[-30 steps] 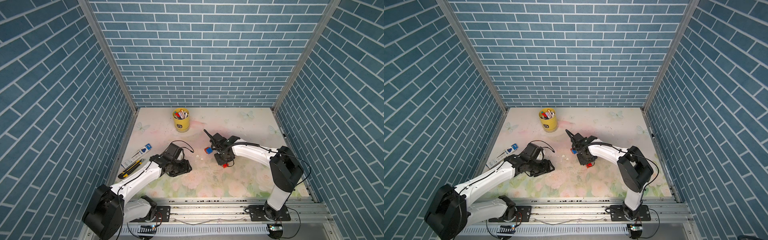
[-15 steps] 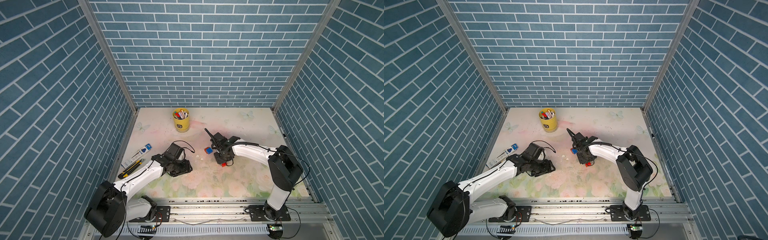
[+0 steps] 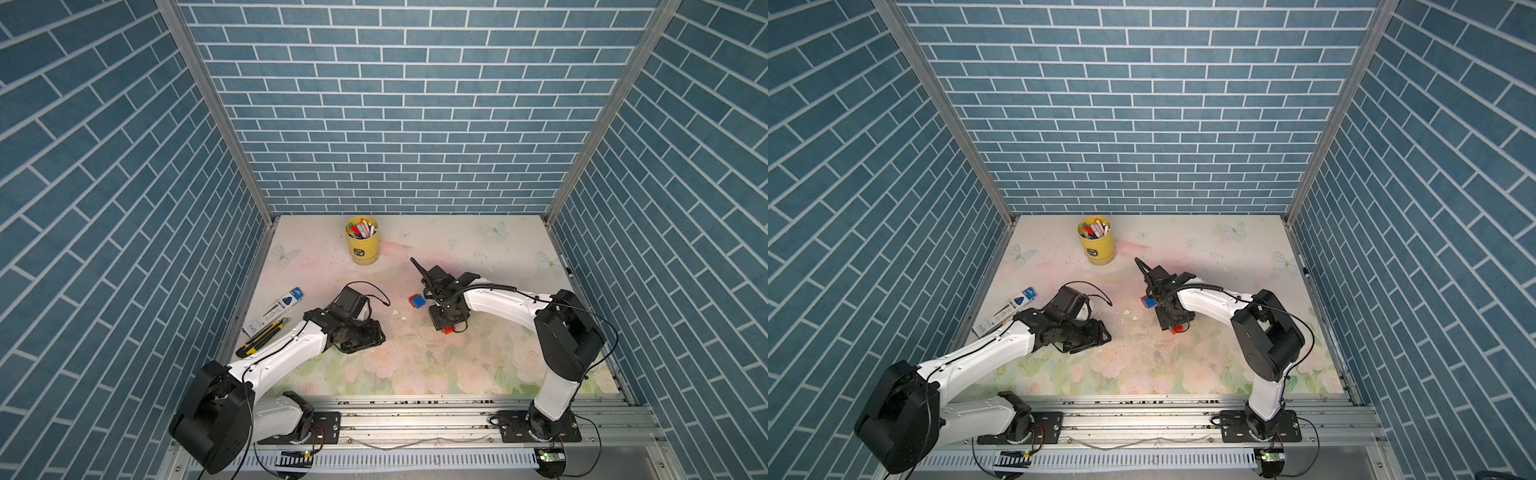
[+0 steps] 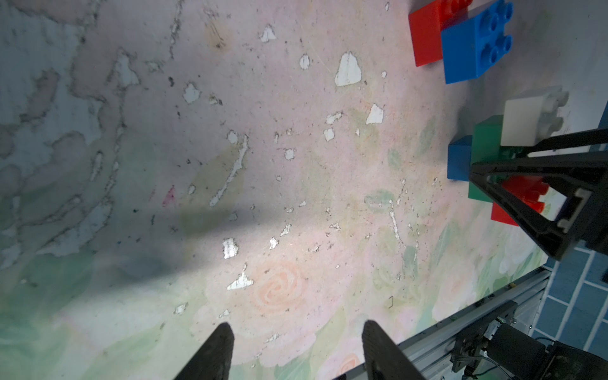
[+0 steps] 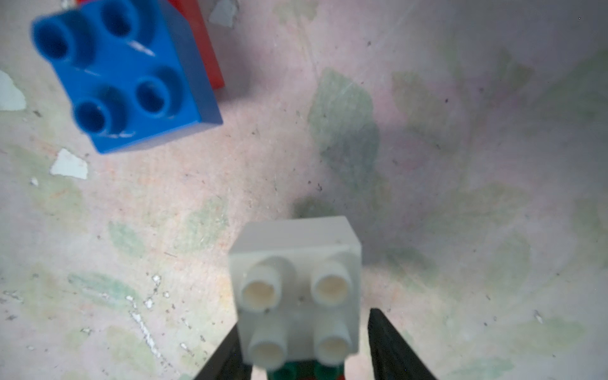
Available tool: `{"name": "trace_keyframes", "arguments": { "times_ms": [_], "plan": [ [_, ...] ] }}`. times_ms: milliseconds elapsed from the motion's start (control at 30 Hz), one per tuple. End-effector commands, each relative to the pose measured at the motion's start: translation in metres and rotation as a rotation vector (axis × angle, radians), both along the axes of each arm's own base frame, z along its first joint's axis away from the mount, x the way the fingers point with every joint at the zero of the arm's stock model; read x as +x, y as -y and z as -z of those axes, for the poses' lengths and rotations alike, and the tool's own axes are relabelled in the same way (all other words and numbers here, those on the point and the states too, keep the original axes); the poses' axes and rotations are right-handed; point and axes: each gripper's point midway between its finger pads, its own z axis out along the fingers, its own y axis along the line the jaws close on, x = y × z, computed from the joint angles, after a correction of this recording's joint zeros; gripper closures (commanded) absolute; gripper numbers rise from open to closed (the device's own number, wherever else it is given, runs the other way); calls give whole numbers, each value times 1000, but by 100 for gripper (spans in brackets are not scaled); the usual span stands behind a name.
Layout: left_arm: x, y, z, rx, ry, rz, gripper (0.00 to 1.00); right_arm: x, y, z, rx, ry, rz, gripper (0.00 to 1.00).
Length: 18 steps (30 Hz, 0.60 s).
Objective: Assemble the letter y with lego
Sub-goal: Place the lego brick at the center of the board, then move the lego brick at the center of the board.
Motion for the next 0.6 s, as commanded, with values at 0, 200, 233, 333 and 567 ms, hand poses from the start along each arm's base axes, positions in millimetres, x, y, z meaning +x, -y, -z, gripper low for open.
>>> {"name": "trace_keyframes", "arguments": {
  "times_ms": [0, 200, 233, 333, 567],
  "plan": [
    [8, 3, -8, -3, 38, 0, 35, 6, 5, -32, 5, 54, 17, 43],
    [10, 6, -14, -24, 63, 10, 34, 13, -10, -52, 49, 72, -54, 42],
    [11, 7, -17, -33, 73, 14, 33, 15, -16, -54, 64, 69, -70, 41],
    [18, 14, -34, -74, 129, 21, 31, 21, -31, -56, 96, 62, -106, 41],
    [26, 17, -52, -78, 176, 34, 30, 41, -62, -43, 135, 26, -156, 40]
  ]
}}
